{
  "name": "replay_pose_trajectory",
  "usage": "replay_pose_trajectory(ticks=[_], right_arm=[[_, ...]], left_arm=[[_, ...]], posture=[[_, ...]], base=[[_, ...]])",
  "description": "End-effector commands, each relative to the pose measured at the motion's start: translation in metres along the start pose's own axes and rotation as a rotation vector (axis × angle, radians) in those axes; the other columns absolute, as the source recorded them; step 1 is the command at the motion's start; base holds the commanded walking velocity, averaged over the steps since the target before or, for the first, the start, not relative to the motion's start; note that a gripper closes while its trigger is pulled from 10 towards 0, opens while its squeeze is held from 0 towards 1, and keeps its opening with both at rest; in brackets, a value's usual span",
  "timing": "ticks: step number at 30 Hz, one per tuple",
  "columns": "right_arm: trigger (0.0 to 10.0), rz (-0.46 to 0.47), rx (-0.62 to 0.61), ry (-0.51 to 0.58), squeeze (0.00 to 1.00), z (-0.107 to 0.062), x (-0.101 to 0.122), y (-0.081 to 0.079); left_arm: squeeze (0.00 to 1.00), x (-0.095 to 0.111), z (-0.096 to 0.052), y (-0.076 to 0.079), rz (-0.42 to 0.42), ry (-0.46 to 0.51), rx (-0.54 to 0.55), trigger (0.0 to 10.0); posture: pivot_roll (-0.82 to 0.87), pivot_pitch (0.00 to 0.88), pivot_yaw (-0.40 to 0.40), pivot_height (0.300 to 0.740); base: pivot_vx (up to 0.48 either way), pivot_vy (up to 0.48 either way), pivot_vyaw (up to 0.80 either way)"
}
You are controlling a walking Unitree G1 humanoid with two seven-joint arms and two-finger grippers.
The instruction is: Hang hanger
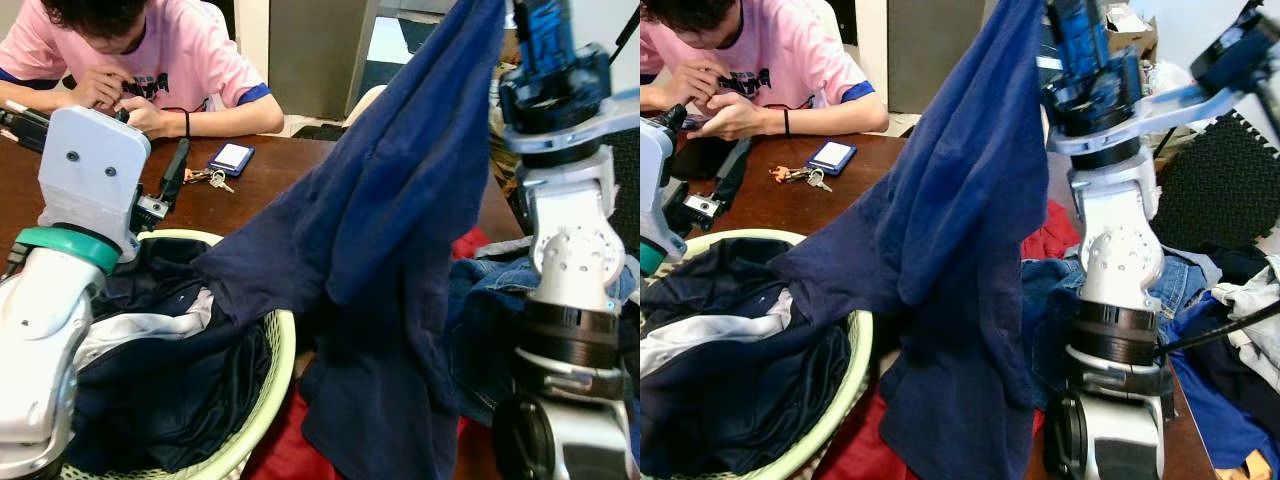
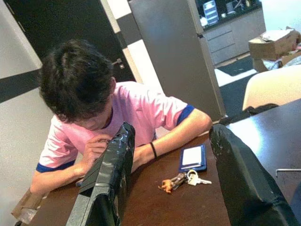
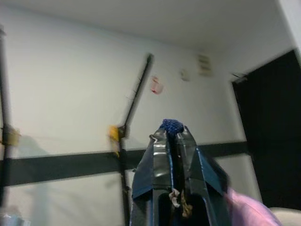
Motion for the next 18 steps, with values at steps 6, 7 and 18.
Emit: replay_pose_trajectory(ticks=[6,7,18], right_arm=[[10.0,-0.080,-0.138,-0.031,0.00,-0.009,-0.002,0.008],[10.0,-0.080,-0.138,-0.031,0.00,-0.009,-0.002,0.008],[10.0,-0.029,-0.303,-0.156,0.00,-0.034,-0.061,0.020]], left_arm=[[0.00,-0.003,0.011,0.007,-0.040,0.007,0.015,10.0],[0.00,-0.003,0.011,0.007,-0.040,0.007,0.015,10.0],[0.00,-0.021,0.010,0.012,-0.098,-0.042,0.042,10.0]], posture=[[0.22,0.042,-0.011,0.740],[0.22,0.042,-0.011,0.740],[0.21,0.057,-0.015,0.740]], base=[[0.000,0.000,0.00],[0.000,0.000,0.00],[0.000,0.000,0.00]])
Point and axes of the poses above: a point about 5 cm out from each wrist's last joint towards the gripper, its own z axis pointing out of the wrist towards the gripper, its own x axis along the axis of the wrist's last joint, y = z × x, the point moved 5 cm from there along z, pointing out of the wrist towards the gripper, and after that the axes turned 2 degrees about -z, right-handed, at the moved point
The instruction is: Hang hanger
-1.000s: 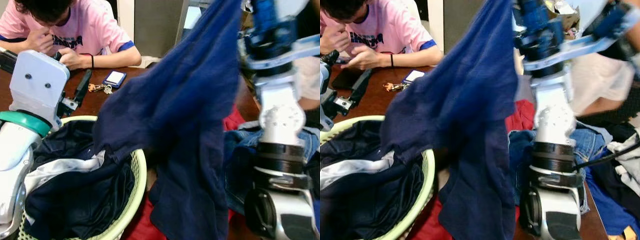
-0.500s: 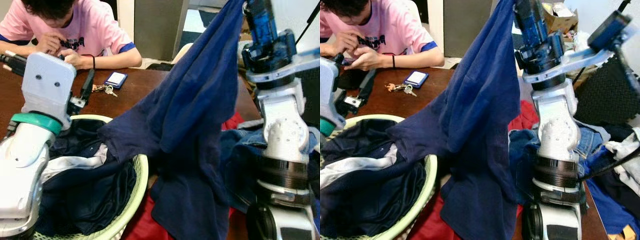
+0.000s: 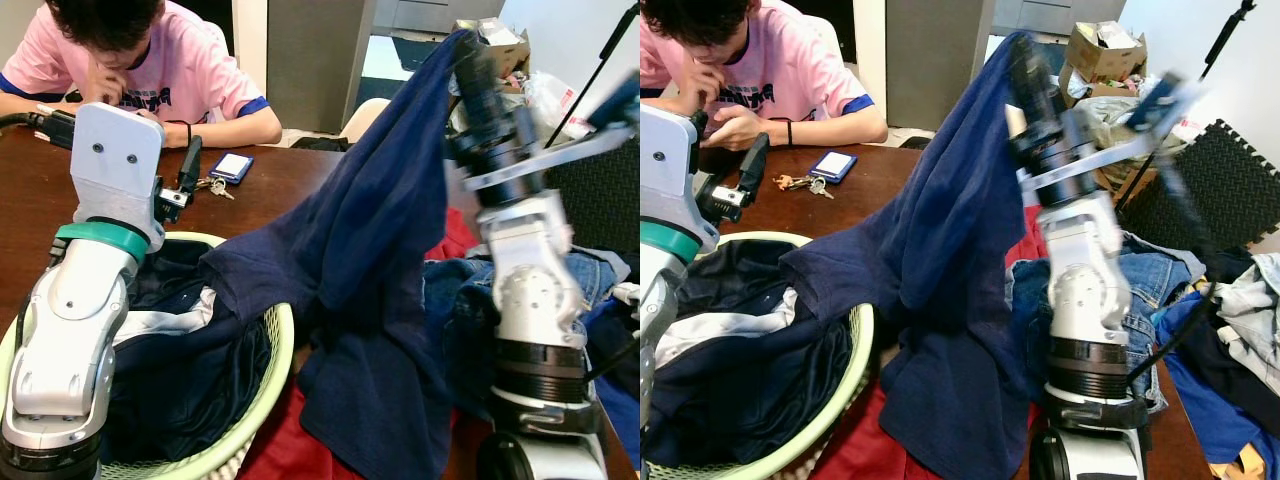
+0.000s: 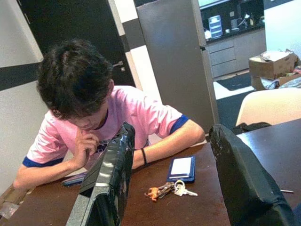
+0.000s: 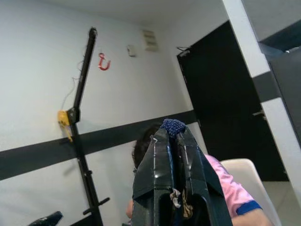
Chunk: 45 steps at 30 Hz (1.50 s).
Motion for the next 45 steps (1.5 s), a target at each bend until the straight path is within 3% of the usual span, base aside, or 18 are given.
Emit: replay_pose_trajectory(ticks=[1,18,45], right_arm=[[10.0,-0.016,-0.019,-0.018,0.00,-0.004,-0.007,0.002],[10.0,-0.034,-0.044,-0.064,0.00,-0.006,-0.021,0.004],[10.0,-0.050,-0.057,-0.077,0.00,-0.007,-0.026,0.008]], left_arm=[[0.00,-0.007,-0.001,0.001,-0.001,-0.019,0.004,10.0],[0.00,-0.012,0.000,-0.001,-0.006,-0.020,0.037,10.0],[0.00,-0.010,-0.001,0.000,-0.003,-0.012,0.049,10.0]], posture=[[0.21,0.057,-0.015,0.740],[0.22,0.073,-0.024,0.740],[0.21,0.079,-0.028,0.740]], base=[[0.000,0.000,0.00],[0.000,0.000,0.00],[-0.387,0.000,0.00]])
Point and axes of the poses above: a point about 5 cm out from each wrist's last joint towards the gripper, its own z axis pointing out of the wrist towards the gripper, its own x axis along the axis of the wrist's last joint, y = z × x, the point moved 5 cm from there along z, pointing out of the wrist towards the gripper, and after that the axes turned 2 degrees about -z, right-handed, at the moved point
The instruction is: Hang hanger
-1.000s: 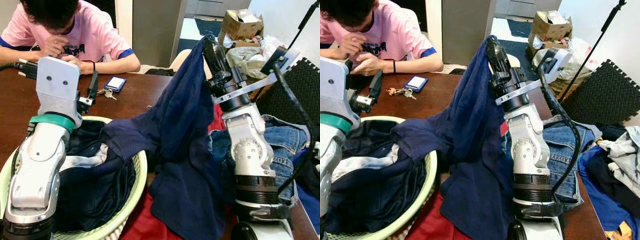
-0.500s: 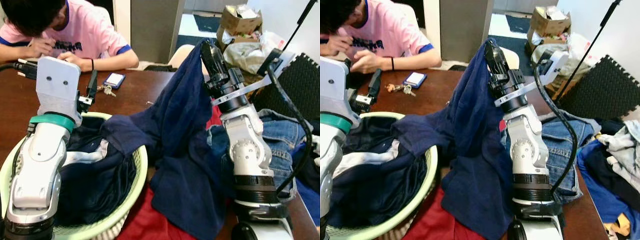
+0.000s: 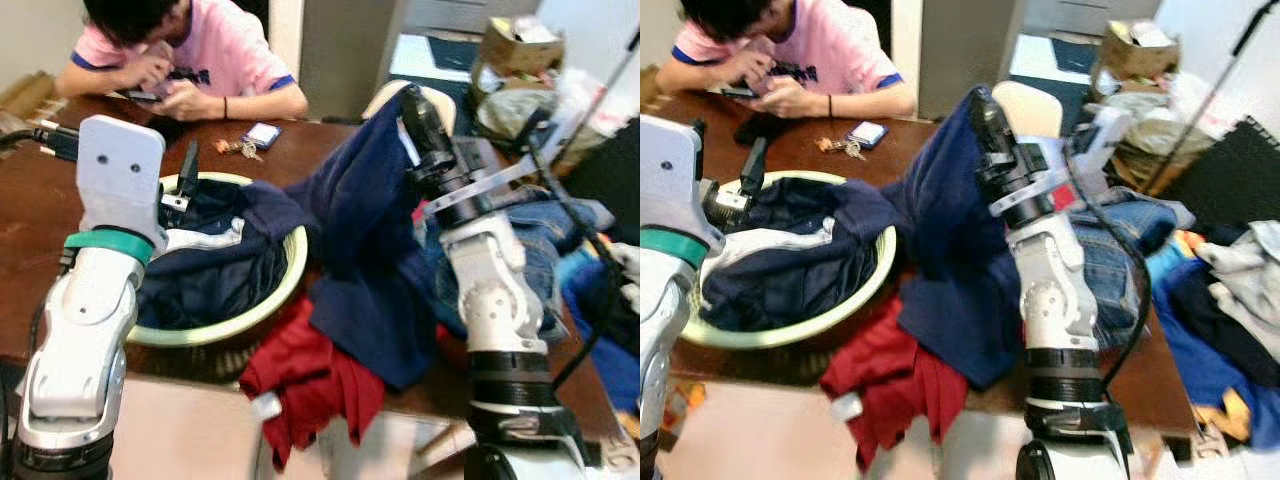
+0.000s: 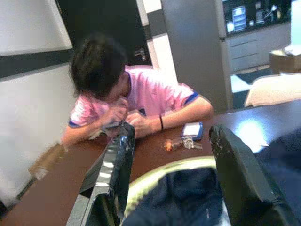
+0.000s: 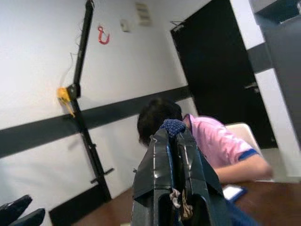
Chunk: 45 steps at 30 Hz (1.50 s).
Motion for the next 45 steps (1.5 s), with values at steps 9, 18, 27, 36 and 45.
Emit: replay_pose_trajectory(ticks=[9,18,27,36,45], right_arm=[[10.0,-0.012,0.010,0.004,0.00,0.001,0.000,-0.004],[10.0,-0.164,0.044,0.156,0.00,0.029,0.051,-0.007],[10.0,-0.344,-0.054,0.705,0.00,0.039,0.217,-0.012],[10.0,-0.518,-0.049,0.356,0.00,0.047,0.140,0.003],[10.0,-0.447,-0.047,-0.198,0.00,0.003,-0.018,0.027]], left_arm=[[0.00,0.000,-0.001,0.000,0.007,0.001,0.001,10.0],[0.00,-0.001,0.000,0.003,0.005,0.000,-0.007,10.0],[0.00,-0.004,-0.001,0.005,-0.001,-0.006,-0.015,10.0],[0.00,-0.006,0.001,0.009,-0.015,-0.013,-0.033,10.0],[0.00,-0.018,0.000,0.015,-0.040,-0.068,-0.040,10.0]], posture=[[0.21,0.078,-0.027,0.740],[0.21,0.072,-0.018,0.740],[0.20,0.072,-0.019,0.740],[0.17,0.077,-0.015,0.740],[0.16,0.089,-0.031,0.740]], base=[[-0.410,0.000,0.00],[-0.398,0.000,0.00],[-0.391,0.000,0.00],[-0.212,0.000,0.00],[0.000,0.000,0.00]])
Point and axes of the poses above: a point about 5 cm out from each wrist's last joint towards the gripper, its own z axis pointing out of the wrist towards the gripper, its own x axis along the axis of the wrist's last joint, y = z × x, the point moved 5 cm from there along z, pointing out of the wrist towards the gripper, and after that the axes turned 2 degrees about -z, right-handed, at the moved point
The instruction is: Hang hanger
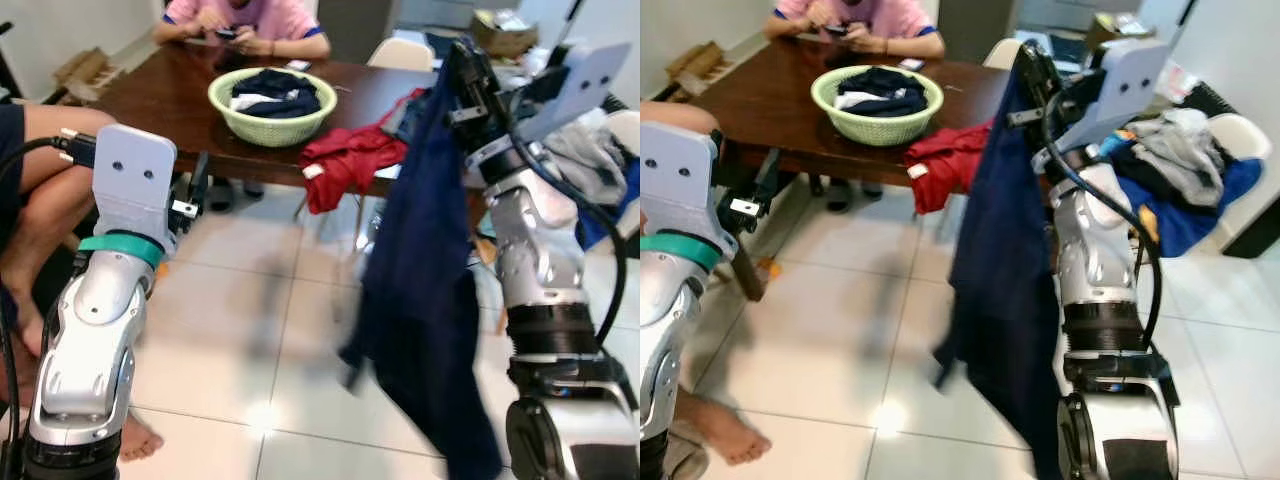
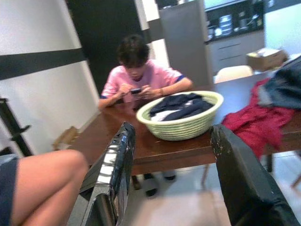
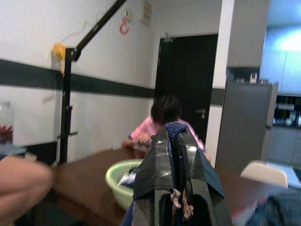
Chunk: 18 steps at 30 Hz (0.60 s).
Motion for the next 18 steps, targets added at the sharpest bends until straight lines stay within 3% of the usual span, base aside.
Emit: replay_pose_trajectory(ticks=[1,4,7,13,16,18], right_arm=[[10.0,0.021,0.016,-0.084,0.00,-0.008,-0.023,-0.008],[10.0,0.072,-0.002,-0.167,0.00,-0.023,-0.050,-0.015],[10.0,0.072,-0.002,-0.167,0.00,-0.023,-0.050,-0.015],[10.0,0.102,-0.041,-0.297,0.00,-0.055,-0.092,-0.019],[10.0,0.110,-0.043,-0.320,0.00,-0.062,-0.100,-0.021],[10.0,0.133,-0.045,-0.382,0.00,-0.079,-0.117,-0.028]], left_arm=[[0.00,-0.007,-0.001,0.003,-0.007,-0.032,-0.006,10.0],[0.00,-0.015,-0.002,0.003,-0.013,-0.064,0.005,10.0],[0.00,-0.015,-0.002,0.003,-0.013,-0.064,0.005,10.0],[0.00,-0.039,-0.010,0.011,-0.036,-0.146,0.016,10.0],[0.00,-0.045,-0.013,0.012,-0.029,-0.167,0.016,10.0],[0.00,-0.063,-0.022,0.015,-0.013,-0.230,0.017,10.0]], posture=[[0.16,0.089,-0.031,0.740],[0.15,0.094,-0.036,0.740],[0.15,0.094,-0.036,0.740],[0.14,0.101,-0.047,0.740],[0.14,0.105,-0.050,0.740],[0.15,0.113,-0.054,0.740]], base=[[0.000,0.000,0.00],[0.000,0.000,-0.80],[0.000,0.000,-0.80],[0.000,0.000,-0.80],[0.000,0.000,-0.80],[0.000,0.000,-0.80]])
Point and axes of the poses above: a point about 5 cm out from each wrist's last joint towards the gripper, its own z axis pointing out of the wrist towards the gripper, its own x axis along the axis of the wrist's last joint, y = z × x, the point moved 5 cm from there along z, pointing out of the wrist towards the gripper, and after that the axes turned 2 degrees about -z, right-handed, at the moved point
